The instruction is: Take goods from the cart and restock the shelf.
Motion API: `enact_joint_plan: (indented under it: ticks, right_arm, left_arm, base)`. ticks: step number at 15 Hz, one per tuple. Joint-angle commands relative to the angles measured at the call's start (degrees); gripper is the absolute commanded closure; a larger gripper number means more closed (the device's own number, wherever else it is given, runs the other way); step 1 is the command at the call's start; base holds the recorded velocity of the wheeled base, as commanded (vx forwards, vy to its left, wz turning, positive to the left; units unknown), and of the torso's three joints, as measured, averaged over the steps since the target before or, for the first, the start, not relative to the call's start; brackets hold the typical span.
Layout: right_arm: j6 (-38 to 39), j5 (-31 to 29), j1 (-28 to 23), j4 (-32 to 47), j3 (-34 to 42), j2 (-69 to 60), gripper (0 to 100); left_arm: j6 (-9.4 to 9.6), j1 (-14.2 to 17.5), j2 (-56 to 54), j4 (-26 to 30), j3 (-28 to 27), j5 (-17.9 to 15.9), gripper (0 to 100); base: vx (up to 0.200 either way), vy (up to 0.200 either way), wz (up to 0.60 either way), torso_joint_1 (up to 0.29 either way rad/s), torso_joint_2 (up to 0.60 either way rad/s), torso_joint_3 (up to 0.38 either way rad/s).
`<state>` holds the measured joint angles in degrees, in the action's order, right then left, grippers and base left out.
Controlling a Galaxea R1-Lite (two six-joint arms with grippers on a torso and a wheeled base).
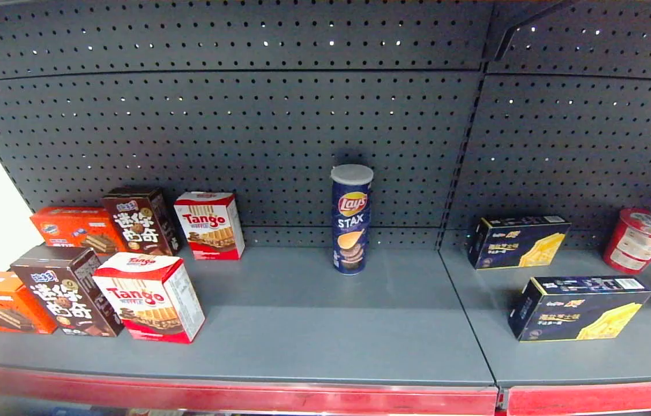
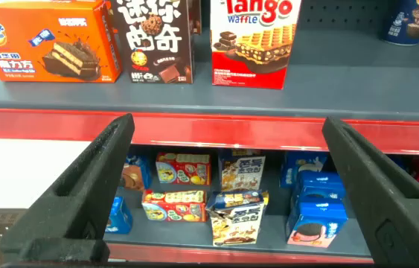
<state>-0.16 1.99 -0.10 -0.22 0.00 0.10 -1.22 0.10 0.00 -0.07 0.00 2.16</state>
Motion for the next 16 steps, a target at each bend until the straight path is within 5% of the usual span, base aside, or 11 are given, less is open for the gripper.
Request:
enact_joint_plan:
  ticks: [1,3,16]
  right_arm:
    - [0.0,0.0,0.0,0.0,0.0,0.1,0]
    - [0.0,0.0,0.0,0.0,0.0,0.1,0]
    - [0.0,0.0,0.0,0.0,0.0,0.1,0]
  left_arm:
    - [0.08,0.0,0.0,0.0,0.0,0.0,0]
    - [0.08,0.0,0.0,0.0,0.0,0.0,0]
    - [-0.19,0.1,0.0,0.0,0.0,1.0,0]
  base:
    - [0.0,0.0,0.0,0.0,0.0,0.0]
    - [0.0,0.0,0.0,0.0,0.0,0.0]
    - [0.0,0.0,0.6,0.003,0.0,0.003]
